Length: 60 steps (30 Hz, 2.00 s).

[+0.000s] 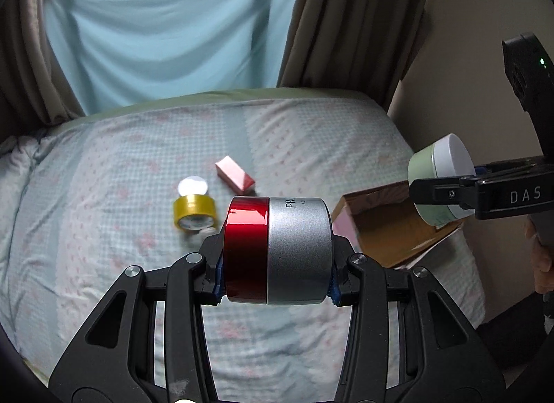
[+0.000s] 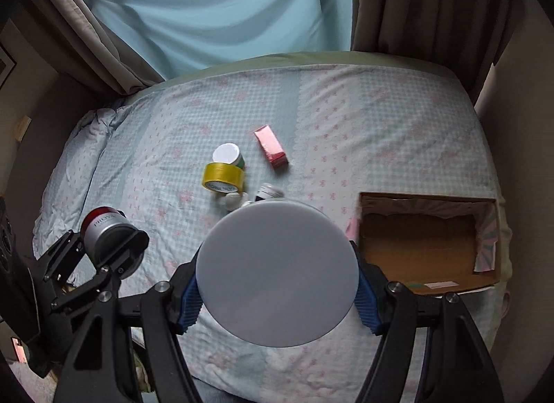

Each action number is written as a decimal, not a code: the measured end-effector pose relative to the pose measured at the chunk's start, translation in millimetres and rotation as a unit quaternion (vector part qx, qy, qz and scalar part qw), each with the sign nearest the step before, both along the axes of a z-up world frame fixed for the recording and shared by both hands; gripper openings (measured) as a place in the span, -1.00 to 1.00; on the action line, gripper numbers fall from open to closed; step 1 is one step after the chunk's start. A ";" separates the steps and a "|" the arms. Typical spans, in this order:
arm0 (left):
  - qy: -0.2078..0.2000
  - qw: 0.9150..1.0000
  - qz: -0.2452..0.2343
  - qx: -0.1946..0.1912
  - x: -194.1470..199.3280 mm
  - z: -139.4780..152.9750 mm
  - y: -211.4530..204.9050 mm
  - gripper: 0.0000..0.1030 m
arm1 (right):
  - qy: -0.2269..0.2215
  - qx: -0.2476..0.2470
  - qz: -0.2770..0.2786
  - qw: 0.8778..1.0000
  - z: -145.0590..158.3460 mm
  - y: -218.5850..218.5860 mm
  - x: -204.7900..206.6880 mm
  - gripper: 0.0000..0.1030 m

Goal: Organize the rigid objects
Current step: 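Carry both held objects into the cardboard box and open both tools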

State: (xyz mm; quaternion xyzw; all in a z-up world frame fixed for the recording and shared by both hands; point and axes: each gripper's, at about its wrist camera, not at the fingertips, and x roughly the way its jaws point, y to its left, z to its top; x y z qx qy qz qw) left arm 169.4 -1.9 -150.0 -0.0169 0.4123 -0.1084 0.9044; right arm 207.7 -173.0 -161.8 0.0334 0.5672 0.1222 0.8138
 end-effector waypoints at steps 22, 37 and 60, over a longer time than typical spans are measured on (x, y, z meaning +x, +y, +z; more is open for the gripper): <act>0.135 0.987 -0.088 0.021 109.4 -109.5 -290.6 -0.25 | 0.067 -0.090 0.025 0.993 -117.8 -276.9 24.1 0.31; 0.251 0.958 -0.110 0.084 172.3 -277.2 -336.0 -0.25 | 0.074 -0.155 0.161 0.972 -254.0 -258.1 40.1 0.31; 0.213 0.963 -0.123 0.112 159.0 -250.4 -305.2 0.99 | 0.071 -0.144 0.146 0.976 -243.7 -255.0 46.2 1.00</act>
